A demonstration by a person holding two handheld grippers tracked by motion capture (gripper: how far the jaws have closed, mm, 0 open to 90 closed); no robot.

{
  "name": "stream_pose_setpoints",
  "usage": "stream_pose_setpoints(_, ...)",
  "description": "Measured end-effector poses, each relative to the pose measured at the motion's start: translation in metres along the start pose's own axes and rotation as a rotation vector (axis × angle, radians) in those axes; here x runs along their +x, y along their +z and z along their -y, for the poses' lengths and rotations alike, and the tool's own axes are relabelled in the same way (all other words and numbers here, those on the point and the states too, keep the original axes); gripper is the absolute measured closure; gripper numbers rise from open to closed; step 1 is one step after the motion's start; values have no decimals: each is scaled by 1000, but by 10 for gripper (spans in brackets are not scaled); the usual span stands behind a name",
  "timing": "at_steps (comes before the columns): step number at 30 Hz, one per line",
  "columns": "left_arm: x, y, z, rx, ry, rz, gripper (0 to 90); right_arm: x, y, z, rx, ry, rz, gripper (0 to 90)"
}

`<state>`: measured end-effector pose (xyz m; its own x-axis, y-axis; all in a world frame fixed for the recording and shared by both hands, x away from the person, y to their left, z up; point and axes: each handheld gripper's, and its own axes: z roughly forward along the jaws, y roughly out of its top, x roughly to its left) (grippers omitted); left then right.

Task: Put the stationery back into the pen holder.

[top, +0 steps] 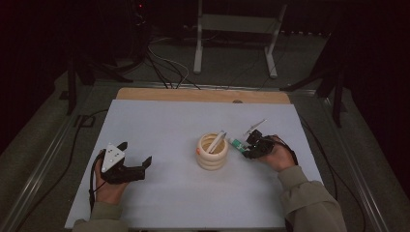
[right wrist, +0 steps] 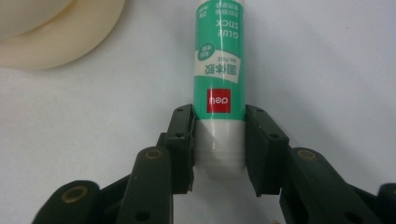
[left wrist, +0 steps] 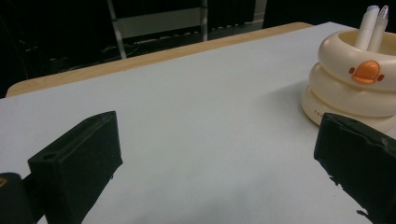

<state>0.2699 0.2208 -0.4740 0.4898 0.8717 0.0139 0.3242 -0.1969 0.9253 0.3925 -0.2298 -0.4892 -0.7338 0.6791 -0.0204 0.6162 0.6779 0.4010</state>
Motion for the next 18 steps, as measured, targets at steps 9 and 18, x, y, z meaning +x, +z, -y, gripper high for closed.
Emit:
stream_pose_setpoints(9,0,0,0,0,0,-1,14,1,-7,0,-15,1,0,659)
stream_pose_setpoints(18,0,0,0,0,0,1,13,1,-15,0,-31,6,-3,659)
